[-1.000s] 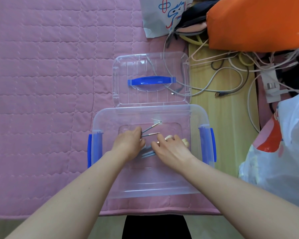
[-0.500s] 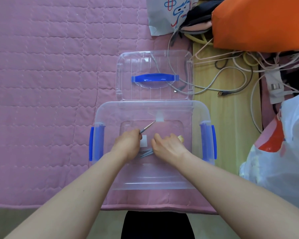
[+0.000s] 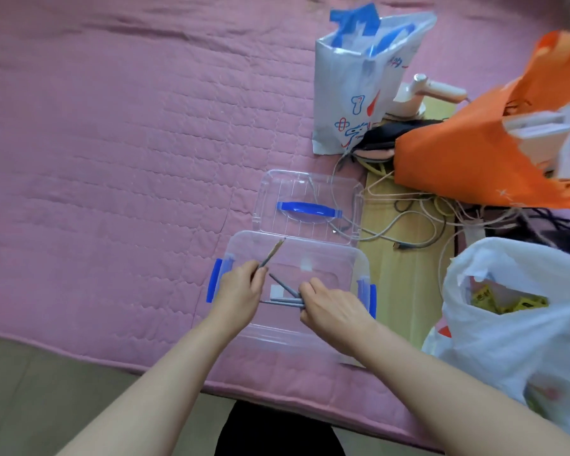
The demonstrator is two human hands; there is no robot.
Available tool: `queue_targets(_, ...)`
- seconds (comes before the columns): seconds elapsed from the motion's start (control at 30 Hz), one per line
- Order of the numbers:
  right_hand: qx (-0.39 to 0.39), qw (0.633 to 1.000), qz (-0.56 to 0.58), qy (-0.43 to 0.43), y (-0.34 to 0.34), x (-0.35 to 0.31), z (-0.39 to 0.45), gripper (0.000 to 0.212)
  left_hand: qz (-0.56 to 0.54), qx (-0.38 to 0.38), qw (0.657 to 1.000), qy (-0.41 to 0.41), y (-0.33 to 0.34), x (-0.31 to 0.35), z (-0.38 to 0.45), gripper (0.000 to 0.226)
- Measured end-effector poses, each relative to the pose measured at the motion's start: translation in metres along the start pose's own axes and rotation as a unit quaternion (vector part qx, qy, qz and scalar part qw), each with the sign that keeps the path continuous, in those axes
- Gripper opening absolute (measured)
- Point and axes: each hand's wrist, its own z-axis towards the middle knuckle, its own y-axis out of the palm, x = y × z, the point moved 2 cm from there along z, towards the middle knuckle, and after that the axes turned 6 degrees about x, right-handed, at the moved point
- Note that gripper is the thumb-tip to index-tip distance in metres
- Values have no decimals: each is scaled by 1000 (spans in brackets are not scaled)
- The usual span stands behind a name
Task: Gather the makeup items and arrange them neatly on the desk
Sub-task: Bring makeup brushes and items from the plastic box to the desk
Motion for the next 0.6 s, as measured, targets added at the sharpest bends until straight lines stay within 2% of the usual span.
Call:
queue_targets(0.1, 1, 999, 30, 15, -37, -11, -19, 7, -55, 49, 997, -24, -34, 19, -29, 20)
queue_targets(0.17, -2, 995, 91, 37, -58, -21, -32, 11, -88, 71, 992, -47, -56, 27, -53, 19)
queue_targets(0.27, -7, 976, 206, 65, -89, -46, -53, 12, -130, 102, 982, -90, -84, 35, -94, 18)
queue_targets(0.47, -39, 934, 351, 55, -135, -118, -91, 18, -225, 167, 946, -161, -132, 44, -175, 19)
queue_targets(0.6, -84, 924, 371, 41, -152, -169, -112, 20, -261, 229, 918, -194, -159, 44, -229, 19)
